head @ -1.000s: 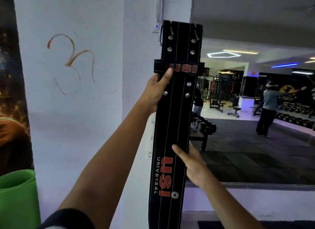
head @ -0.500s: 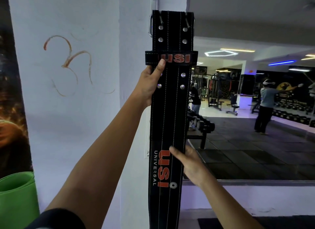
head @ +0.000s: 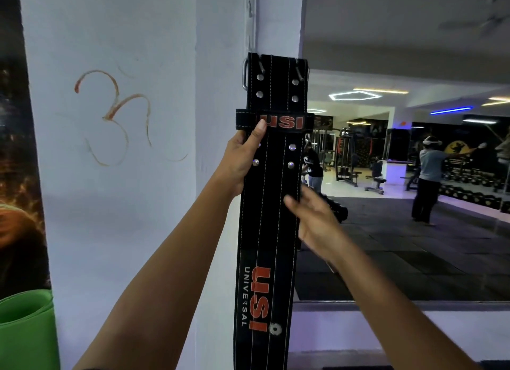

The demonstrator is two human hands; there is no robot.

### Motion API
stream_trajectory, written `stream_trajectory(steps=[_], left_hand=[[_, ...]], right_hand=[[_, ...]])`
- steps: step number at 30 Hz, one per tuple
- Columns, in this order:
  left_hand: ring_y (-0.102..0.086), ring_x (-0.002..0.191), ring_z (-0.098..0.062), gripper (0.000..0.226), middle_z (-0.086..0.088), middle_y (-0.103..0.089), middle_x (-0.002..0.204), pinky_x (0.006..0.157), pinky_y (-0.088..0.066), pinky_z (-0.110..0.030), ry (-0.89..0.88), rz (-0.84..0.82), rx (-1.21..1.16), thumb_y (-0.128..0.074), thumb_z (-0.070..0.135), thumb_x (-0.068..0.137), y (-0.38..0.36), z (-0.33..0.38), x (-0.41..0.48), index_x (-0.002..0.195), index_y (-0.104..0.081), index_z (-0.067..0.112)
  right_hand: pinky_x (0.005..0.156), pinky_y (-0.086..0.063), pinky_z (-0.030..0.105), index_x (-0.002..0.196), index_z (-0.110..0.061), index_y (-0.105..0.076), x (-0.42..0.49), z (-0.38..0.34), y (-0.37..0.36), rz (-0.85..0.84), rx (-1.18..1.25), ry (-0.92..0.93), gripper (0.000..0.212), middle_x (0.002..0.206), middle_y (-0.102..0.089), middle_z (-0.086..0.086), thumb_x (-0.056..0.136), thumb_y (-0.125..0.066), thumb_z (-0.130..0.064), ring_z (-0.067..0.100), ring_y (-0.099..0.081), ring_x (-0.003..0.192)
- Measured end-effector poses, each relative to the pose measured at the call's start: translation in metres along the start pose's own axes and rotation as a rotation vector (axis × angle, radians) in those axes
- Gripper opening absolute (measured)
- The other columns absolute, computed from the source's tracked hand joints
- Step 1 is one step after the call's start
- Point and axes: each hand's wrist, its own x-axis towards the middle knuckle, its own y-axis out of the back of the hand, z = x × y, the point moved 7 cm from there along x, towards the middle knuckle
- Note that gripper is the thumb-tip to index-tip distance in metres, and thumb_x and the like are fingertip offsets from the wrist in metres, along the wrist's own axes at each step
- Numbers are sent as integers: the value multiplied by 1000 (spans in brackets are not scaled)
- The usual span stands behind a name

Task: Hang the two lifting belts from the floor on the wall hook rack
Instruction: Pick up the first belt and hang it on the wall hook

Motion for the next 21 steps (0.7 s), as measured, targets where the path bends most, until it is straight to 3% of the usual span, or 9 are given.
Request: stream_trajectory(steps=[3, 7, 11, 14, 16, 19, 21], left_hand=[[-70, 99, -20, 39, -4, -71, 108, 81, -57, -33, -1, -21, -22, -55, 40, 90, -1, 2, -1, 118, -59, 14], [-71, 94, -24, 36, -10, -71, 105, 78, -58, -34, -18, 8, -27, -58, 33, 89, 2, 6, -1, 115, -62, 8], [-70, 87, -25, 24, -10, -71, 95, 79, -58, -37, -50, 39, 24, -61, 22, 87, 7, 16, 2, 105, -65, 6], [-69, 78, -21, 14, -5, -70, 83, 78, -57, -37, -48, 82, 49, -62, 17, 85, 12, 21, 3, 96, -65, 9], [-69, 79, -22, 20, -6, -70, 85, 79, -56, -38, -49, 92, 42, -63, 16, 84, 15, 22, 1, 101, -65, 6], [-69, 86, -25, 25, -9, -70, 90, 82, -57, -40, -46, 93, 45, -64, 16, 83, 18, 19, 0, 106, -64, 3], [-69, 82, -22, 19, -6, -70, 87, 77, -58, -36, -35, 85, 40, -63, 16, 84, 19, 15, -2, 101, -64, 7]], right_hand=[[106, -41, 50, 122, -17, -52, 24, -40, -9, 7, 60, 87, 33, 132, -56, 13, 89, -54, -13, 30, -53, 124], [101, -46, 51, 126, -17, -51, 41, -72, -19, 6, -1, 133, 43, 129, -61, 10, 87, -57, -36, 30, -58, 118], [101, -45, 52, 116, -25, -56, 52, -68, -23, 38, -135, 2, 53, 125, -63, 4, 77, -56, -61, 27, -60, 115], [91, -52, 49, 112, -27, -61, 54, -65, -29, -3, -181, -76, 56, 118, -68, 3, 75, -51, -68, 26, -63, 109], [86, -53, 46, 113, -28, -61, 54, -68, -29, 5, -226, -106, 57, 117, -67, 1, 75, -51, -69, 23, -62, 108], [105, -35, 56, 118, -27, -57, 54, -85, -22, 121, -256, -38, 54, 128, -55, -9, 74, -63, -58, 17, -49, 120], [94, -47, 50, 111, -17, -58, 58, -96, -21, 131, -166, 43, 42, 121, -62, 1, 78, -68, -39, 22, -58, 108]])
